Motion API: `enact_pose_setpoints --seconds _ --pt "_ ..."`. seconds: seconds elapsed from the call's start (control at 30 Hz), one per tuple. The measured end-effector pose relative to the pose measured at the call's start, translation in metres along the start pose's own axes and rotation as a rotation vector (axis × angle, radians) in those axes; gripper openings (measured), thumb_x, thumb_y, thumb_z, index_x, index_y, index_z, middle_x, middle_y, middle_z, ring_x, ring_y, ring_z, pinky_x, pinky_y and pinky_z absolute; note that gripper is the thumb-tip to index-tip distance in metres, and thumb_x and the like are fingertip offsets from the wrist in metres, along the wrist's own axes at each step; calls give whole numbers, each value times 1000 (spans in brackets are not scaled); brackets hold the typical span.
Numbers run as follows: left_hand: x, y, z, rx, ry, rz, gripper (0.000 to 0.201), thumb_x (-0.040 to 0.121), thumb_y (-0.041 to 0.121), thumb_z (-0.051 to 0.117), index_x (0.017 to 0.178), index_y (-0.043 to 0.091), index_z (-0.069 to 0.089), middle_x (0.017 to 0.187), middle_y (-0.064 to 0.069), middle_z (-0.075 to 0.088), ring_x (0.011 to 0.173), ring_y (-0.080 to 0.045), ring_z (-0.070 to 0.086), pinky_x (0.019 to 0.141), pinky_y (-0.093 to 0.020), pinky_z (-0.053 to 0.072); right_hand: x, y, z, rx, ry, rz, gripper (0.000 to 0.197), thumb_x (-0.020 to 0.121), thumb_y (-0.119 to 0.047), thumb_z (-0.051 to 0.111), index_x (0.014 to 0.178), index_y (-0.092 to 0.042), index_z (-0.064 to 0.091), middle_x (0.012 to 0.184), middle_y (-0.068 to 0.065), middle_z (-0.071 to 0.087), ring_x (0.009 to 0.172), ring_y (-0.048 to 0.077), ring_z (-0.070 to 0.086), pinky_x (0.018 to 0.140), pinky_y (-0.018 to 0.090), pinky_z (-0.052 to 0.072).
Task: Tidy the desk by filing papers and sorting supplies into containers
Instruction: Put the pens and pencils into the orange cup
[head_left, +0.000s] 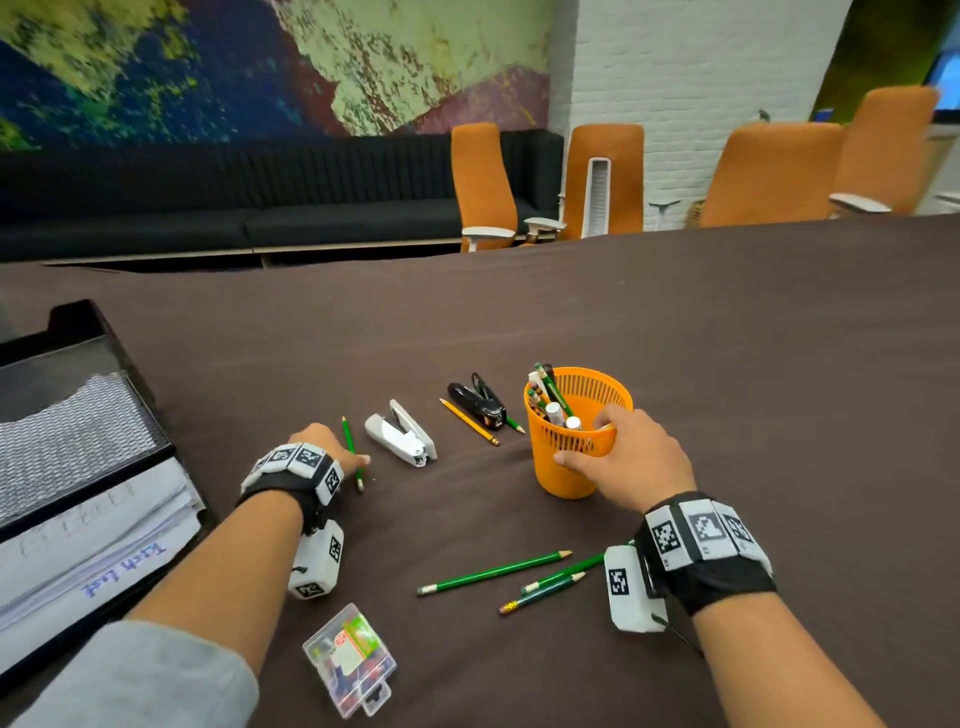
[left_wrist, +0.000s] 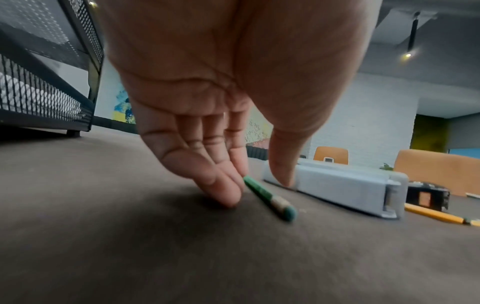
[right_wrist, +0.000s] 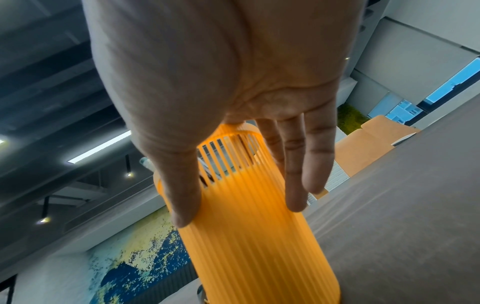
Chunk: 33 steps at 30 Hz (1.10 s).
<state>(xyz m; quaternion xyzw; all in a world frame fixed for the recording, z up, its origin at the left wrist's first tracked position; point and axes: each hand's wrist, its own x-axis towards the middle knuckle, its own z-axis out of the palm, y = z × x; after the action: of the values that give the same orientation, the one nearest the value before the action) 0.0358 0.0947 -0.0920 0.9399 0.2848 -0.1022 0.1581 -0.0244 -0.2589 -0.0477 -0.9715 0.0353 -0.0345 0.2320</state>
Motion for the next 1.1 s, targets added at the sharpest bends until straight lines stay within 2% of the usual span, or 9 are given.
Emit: enact_pose_setpoints --seconds 0.1,0.2,0.4,0.5,0.57,0.67,0.77,0.9,1.1 --pt "-13 4 -1 40 31 9 38 70 42 81 88 11 68 83 -5 69 70 -24 64 63 -26 49 -1 0 0 0 -1 -1 55 72 -67 70 110 -30 54 116 -1 56 102 26 60 77 34 45" --pt "-21 2 -4 2 86 34 15 76 21 69 76 9 61 75 -8 62 66 -27 59 66 -29 49 -2 0 0 6 1 0 55 72 -66 70 110 -30 54 117 -1 55 102 25 59 76 34 44" --pt "-24 -9 -24 -224 119 19 22 79 25 65 81 4 70 82 -13 72 71 -30 66 65 -31 52 -1 -1 0 1 -4 -1 59 72 -67 70 115 -30 53 119 -1 54 103 25 60 79 35 46" --pt "-33 12 -57 -542 218 192 19 86 7 57 95 -1 71 84 -15 72 87 -33 70 79 -36 54 1 -2 1 7 5 2 60 72 -67 70 115 -30 52 119 -1 54 103 25 60 80 36 48" --pt "-56 42 -80 -674 300 385 17 90 4 54 94 6 70 75 -6 65 72 -28 61 67 -29 49 1 -2 2 10 8 3 59 71 -68 70 113 -30 52 118 -1 54 102 25 60 80 37 49" --pt "-110 92 -99 -578 281 740 19 94 12 54 94 24 69 76 5 62 62 -10 49 55 -18 40 0 -2 3 5 6 6 58 71 -68 70 111 -30 52 118 0 55 102 27 60 80 37 48" --pt "-146 129 -91 -370 151 914 19 97 22 55 98 27 74 75 12 62 63 -4 52 62 -21 44 -1 -2 3 4 -3 4 55 72 -68 69 109 -30 51 117 0 55 104 28 60 80 37 46" --pt "-159 159 -64 -36 93 934 23 96 27 52 105 28 74 99 8 71 91 -13 65 86 -34 55 0 -1 2 4 -1 4 58 71 -68 70 112 -31 52 121 -1 55 110 28 59 86 39 49" --pt "-153 162 -70 -41 79 884 21 94 26 56 101 25 76 91 8 70 86 -11 64 80 -32 56 2 1 1 16 3 -4 55 70 -68 70 106 -31 52 115 -1 56 104 27 60 81 37 48"
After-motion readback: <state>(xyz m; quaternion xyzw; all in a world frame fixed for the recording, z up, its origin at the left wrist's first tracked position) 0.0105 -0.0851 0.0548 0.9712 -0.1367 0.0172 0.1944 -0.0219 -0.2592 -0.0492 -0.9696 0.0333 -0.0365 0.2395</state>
